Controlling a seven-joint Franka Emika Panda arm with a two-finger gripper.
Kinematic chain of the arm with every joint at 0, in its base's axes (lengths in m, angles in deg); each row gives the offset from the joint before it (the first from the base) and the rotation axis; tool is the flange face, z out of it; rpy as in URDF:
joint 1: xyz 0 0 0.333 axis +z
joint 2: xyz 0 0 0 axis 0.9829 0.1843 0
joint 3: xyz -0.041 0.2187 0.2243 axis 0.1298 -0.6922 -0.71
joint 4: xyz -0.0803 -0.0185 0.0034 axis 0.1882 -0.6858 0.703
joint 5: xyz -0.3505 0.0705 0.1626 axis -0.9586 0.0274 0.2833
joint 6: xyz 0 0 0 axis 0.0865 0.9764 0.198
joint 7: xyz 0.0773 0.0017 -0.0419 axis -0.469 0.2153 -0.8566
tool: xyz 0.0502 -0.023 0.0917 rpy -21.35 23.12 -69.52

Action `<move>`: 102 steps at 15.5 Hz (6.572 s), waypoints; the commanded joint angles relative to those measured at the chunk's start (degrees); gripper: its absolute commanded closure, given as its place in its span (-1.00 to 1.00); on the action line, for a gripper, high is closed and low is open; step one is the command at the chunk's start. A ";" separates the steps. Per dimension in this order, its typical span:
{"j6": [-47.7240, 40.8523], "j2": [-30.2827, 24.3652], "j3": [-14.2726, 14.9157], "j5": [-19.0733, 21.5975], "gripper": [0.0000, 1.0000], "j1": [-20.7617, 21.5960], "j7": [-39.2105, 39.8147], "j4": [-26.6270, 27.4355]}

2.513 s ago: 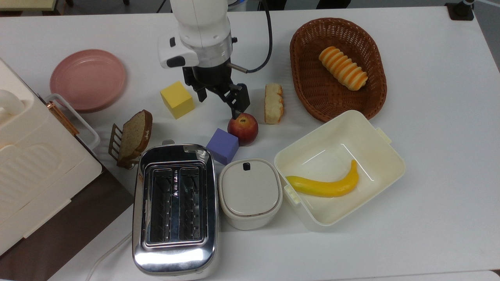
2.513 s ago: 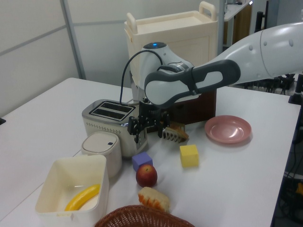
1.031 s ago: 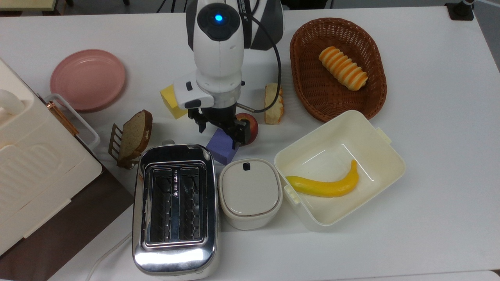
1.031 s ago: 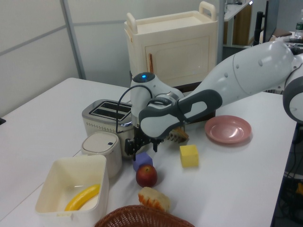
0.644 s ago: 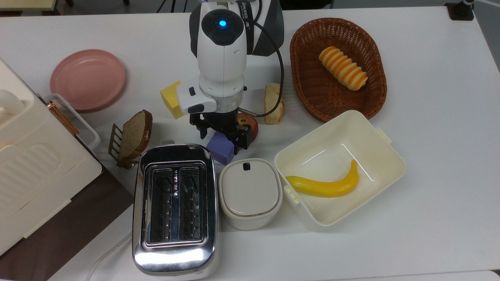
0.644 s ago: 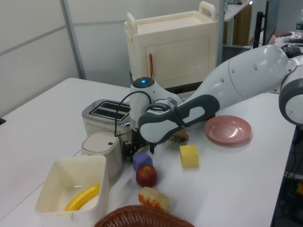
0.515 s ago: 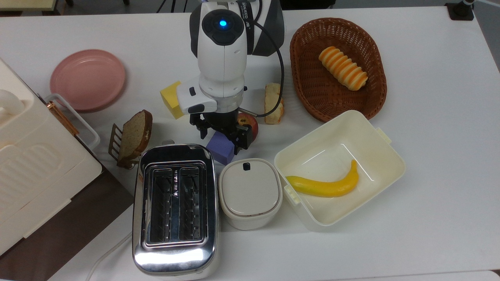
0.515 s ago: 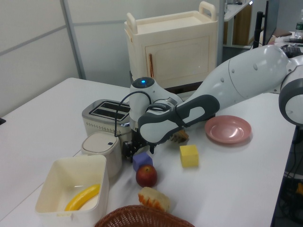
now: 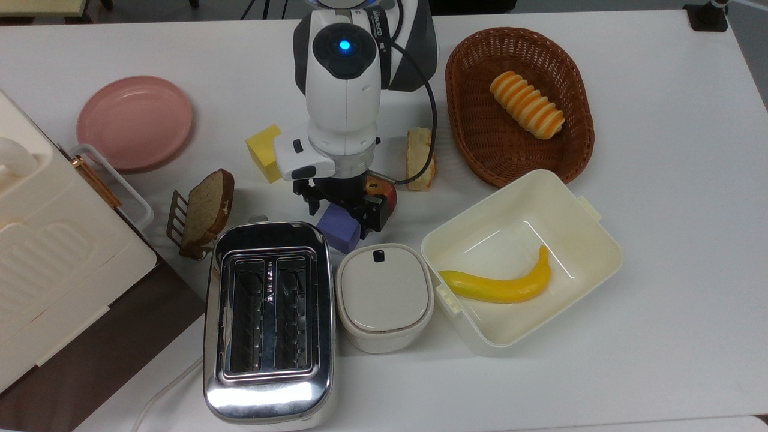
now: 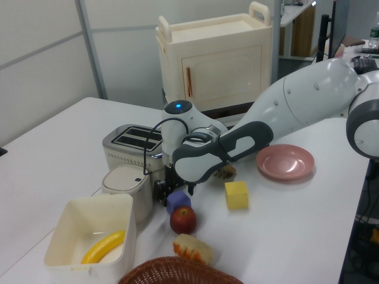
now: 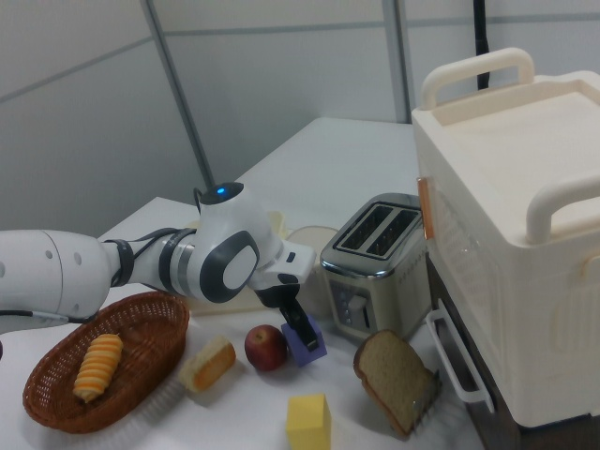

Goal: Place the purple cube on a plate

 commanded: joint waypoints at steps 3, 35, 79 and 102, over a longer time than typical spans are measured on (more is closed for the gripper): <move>0.63 0.39 -0.41 -2.50 -0.08 0.38 -1.20 0.29; -22.13 -23.34 0.99 -2.32 0.63 -22.56 16.00 7.31; -4.90 -21.05 4.25 -5.14 -1.00 -27.84 22.00 17.08; -35.66 -26.06 -0.67 1.28 -1.00 -5.95 21.03 -0.94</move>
